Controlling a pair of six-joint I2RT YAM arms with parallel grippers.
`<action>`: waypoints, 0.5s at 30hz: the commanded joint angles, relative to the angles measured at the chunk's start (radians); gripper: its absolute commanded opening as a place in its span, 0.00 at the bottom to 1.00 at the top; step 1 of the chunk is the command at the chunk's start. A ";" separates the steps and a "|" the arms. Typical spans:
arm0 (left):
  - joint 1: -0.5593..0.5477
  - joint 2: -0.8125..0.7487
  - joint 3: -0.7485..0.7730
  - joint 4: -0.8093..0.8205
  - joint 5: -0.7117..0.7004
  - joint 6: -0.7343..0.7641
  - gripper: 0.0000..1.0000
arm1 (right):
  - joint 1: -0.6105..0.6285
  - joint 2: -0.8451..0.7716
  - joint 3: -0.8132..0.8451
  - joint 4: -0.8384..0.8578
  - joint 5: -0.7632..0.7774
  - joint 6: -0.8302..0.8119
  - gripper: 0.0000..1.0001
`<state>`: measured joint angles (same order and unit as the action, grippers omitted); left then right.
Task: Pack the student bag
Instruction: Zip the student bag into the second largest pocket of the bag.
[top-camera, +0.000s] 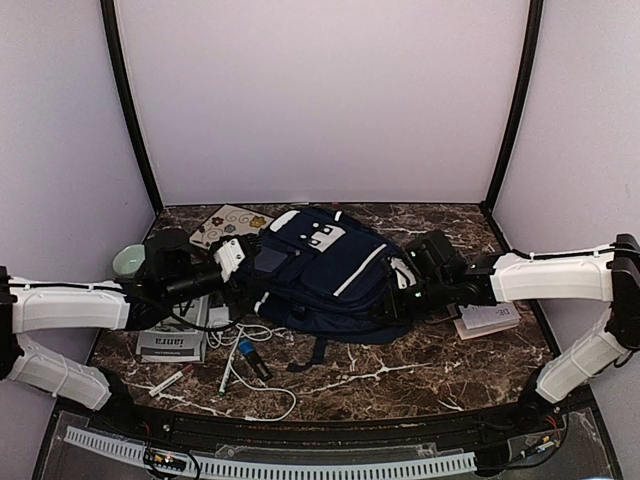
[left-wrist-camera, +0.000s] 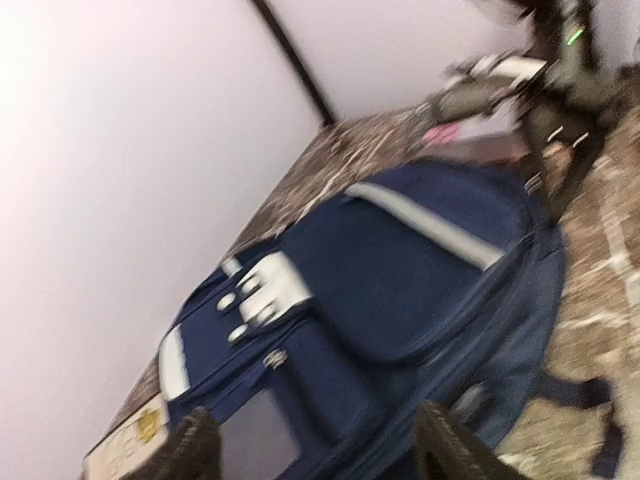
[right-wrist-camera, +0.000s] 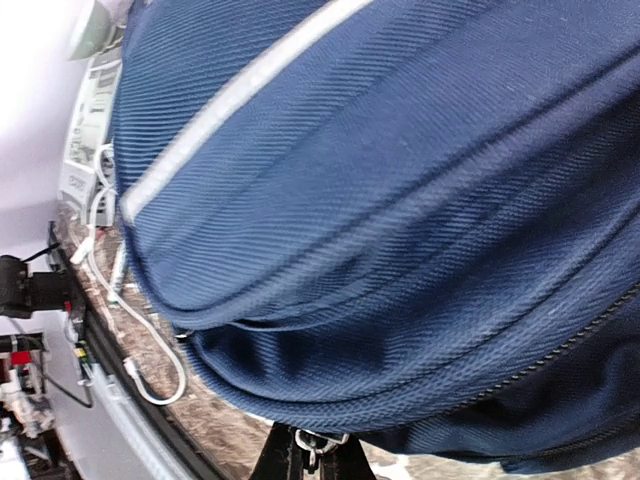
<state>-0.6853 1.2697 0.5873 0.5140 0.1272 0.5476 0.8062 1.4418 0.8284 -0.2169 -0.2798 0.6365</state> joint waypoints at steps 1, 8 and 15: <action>-0.095 -0.056 0.083 -0.071 0.446 0.010 0.42 | 0.017 -0.006 0.047 0.087 -0.092 0.048 0.00; -0.207 0.169 0.185 -0.191 0.317 0.193 0.48 | 0.007 -0.007 0.050 0.012 -0.059 0.037 0.00; -0.304 0.360 0.308 -0.134 0.077 0.359 0.65 | -0.005 -0.025 0.047 -0.013 -0.039 0.039 0.00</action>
<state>-0.9447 1.5711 0.8192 0.3439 0.3351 0.7815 0.8040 1.4441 0.8413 -0.2386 -0.2993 0.6720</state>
